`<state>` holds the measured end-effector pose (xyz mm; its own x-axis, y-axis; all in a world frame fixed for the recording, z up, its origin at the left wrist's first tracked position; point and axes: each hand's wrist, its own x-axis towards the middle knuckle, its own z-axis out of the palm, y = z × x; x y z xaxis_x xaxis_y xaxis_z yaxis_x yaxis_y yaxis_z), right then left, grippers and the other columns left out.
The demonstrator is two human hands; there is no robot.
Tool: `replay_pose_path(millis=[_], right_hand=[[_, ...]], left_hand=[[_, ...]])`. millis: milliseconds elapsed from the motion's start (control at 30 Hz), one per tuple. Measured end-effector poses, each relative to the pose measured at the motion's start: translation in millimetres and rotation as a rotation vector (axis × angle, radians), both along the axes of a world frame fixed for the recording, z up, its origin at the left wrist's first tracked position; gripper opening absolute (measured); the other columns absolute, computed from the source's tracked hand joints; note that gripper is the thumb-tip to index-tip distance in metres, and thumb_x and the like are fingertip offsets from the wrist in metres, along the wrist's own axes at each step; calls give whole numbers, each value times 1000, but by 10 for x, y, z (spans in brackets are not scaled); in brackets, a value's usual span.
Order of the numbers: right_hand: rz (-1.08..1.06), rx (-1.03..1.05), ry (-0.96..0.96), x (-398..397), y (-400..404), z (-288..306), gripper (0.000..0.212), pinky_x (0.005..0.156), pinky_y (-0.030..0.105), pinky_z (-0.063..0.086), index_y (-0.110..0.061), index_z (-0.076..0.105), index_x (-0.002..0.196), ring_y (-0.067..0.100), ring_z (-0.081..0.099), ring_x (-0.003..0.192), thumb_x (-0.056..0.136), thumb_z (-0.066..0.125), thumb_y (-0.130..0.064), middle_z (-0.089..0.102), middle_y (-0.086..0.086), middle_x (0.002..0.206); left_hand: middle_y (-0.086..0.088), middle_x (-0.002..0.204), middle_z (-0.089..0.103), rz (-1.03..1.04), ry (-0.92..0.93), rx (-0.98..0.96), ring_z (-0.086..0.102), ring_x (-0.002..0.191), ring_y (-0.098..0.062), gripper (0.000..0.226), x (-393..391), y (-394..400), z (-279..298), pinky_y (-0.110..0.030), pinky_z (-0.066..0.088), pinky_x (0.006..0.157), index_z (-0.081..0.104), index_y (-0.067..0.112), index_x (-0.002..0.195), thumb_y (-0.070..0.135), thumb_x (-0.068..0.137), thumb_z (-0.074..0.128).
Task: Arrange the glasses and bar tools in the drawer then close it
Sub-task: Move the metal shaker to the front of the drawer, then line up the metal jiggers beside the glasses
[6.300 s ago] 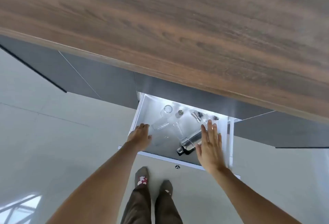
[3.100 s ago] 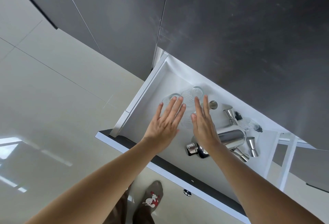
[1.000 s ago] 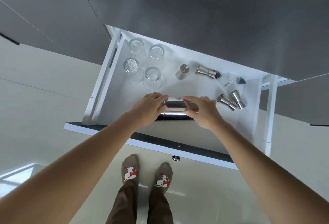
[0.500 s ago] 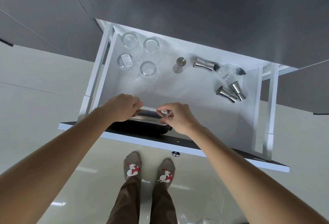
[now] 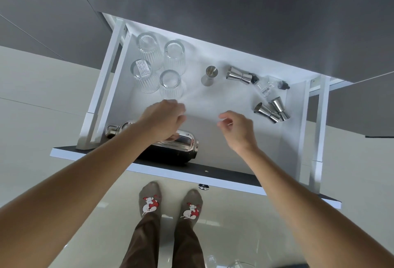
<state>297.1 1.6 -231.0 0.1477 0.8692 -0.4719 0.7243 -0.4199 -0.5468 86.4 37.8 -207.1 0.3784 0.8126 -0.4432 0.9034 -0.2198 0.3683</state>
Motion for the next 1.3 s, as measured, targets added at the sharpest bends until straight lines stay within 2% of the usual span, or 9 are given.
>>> replay_pose_path(millis=[100,233,400,533,733,933,1000,1067,1300], right_hand=[[-105,88,-166,385,26,-100,22,78,28,46,-12,67,103,28,66,84,83,58,-8,70,14,93],[-103,92,-376,806,59,-140,35,90,40,46,-14,58,117,35,55,109,82,62,-10,58,17,115],[-28,-16,-551,1058,127,-203,49,87,43,49,-20,49,131,38,48,115,84,65,-17,46,19,122],[18,-21,-606,1143,142,-300,31,80,40,50,-10,61,114,37,50,110,84,65,-19,48,18,117],[104,-10,-607,1185,70,-378,27,85,40,48,-10,67,98,37,47,111,82,66,-31,54,17,112],[91,101,-390,1083,116,-321,15,70,33,36,-8,56,81,35,57,84,84,59,-23,59,12,78],[61,159,-337,981,207,-287,16,70,31,33,-6,61,91,34,59,84,84,60,-21,64,13,84],[41,209,-300,851,312,-261,23,79,32,43,-6,63,102,32,61,90,83,61,-18,68,16,94],[48,313,-193,368,722,-237,23,78,29,46,-8,58,103,27,59,86,80,59,-7,64,14,98]], left_hand=[[-5,125,58,-42,-184,77,59,111,-27,33,300,54,-23,-39,52,83,56,15,127,24,96,48],[-8,136,50,-146,-272,167,47,123,-26,40,743,255,-243,-42,51,88,49,9,133,17,94,50],[-15,149,33,-232,-189,233,33,136,-31,55,1288,656,-517,-44,44,102,32,1,143,12,93,50],[-10,156,23,-207,-94,224,18,146,-26,66,1569,852,-724,-43,44,99,24,5,147,4,88,54],[-9,115,56,-164,54,302,52,107,-31,28,1670,777,-831,-37,38,64,55,9,114,5,87,62],[-4,101,68,-11,-125,259,53,104,-29,21,1470,519,-716,-37,36,86,60,17,107,22,87,62],[-7,93,69,108,-196,226,57,92,-30,22,1367,467,-635,-36,38,81,57,17,107,21,86,63],[-8,91,67,226,-278,135,56,82,-30,23,1245,449,-571,-34,42,72,57,16,107,18,84,64],[-11,90,67,397,-307,87,60,91,-31,29,907,601,-528,-28,41,68,63,12,106,6,78,63]])
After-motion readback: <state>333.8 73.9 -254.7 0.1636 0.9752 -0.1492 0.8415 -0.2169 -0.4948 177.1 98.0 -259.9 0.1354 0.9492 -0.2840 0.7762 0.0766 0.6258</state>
